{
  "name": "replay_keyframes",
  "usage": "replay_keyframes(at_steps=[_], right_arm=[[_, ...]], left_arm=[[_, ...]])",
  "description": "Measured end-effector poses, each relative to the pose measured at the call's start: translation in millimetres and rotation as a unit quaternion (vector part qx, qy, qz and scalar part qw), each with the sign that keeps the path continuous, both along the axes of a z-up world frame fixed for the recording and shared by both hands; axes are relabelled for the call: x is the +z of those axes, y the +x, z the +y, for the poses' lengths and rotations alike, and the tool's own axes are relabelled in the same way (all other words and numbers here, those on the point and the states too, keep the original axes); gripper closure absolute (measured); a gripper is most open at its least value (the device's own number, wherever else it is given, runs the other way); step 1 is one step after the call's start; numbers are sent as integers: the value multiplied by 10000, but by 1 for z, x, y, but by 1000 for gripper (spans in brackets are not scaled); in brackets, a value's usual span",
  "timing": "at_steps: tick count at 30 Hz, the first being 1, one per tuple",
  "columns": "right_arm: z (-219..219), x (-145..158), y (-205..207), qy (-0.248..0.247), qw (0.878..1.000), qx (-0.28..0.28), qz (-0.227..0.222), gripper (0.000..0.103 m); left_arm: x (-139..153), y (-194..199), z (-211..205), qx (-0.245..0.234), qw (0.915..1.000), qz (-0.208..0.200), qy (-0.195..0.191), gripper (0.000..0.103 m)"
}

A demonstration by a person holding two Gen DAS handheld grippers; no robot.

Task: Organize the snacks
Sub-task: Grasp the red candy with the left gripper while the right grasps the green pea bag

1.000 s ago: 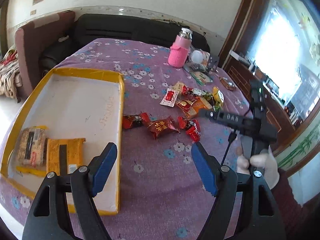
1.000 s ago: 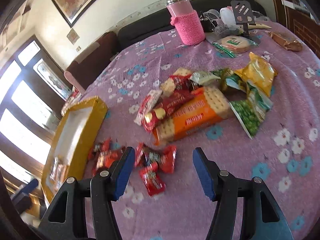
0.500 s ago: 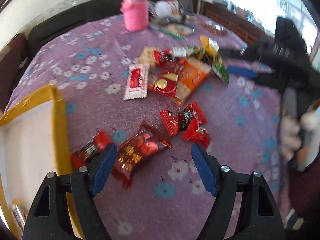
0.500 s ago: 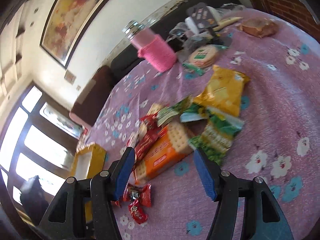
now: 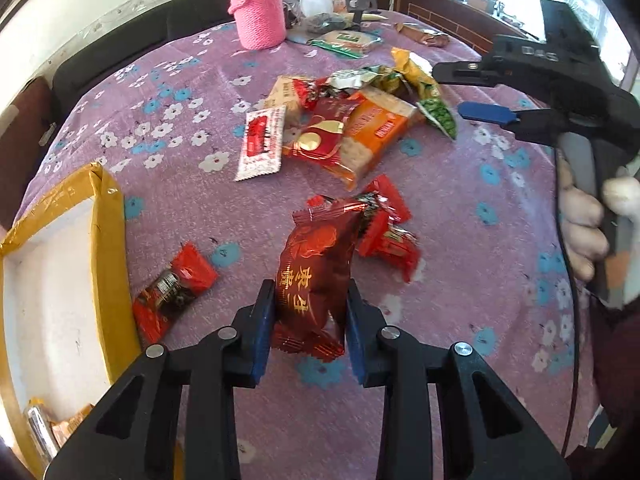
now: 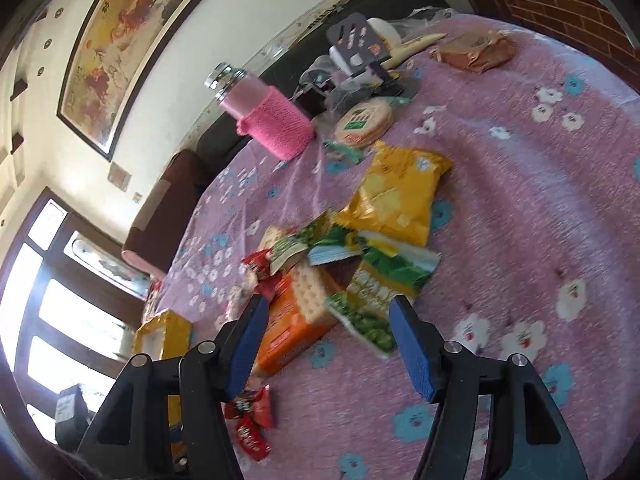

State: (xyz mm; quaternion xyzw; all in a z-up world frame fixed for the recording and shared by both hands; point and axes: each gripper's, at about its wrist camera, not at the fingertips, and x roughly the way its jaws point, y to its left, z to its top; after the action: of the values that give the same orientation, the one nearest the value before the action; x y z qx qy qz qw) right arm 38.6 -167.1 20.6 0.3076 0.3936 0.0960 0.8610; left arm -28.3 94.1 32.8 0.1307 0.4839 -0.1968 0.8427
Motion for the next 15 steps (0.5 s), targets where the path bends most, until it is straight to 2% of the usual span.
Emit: replay_keyframes(at_steps=[3,10,14,15], right_arm=[[-1,-4,6,-304,9994,-152,29,37],[34,-6,21,-1659,9861,50,-107,37],[27,-11,21,-1668,9859,-146,20,38],[19,-17,23,-1453,9891,-185,146,39]], left_arm=[[0,-8,-1,-44,9999,14,-108,74],[17,-19,14,296,9969,-113,-723,74],[23,-24,28,556,9939,-176,-938,74],[25,-26,33,646,9925,-197,-1018,74]])
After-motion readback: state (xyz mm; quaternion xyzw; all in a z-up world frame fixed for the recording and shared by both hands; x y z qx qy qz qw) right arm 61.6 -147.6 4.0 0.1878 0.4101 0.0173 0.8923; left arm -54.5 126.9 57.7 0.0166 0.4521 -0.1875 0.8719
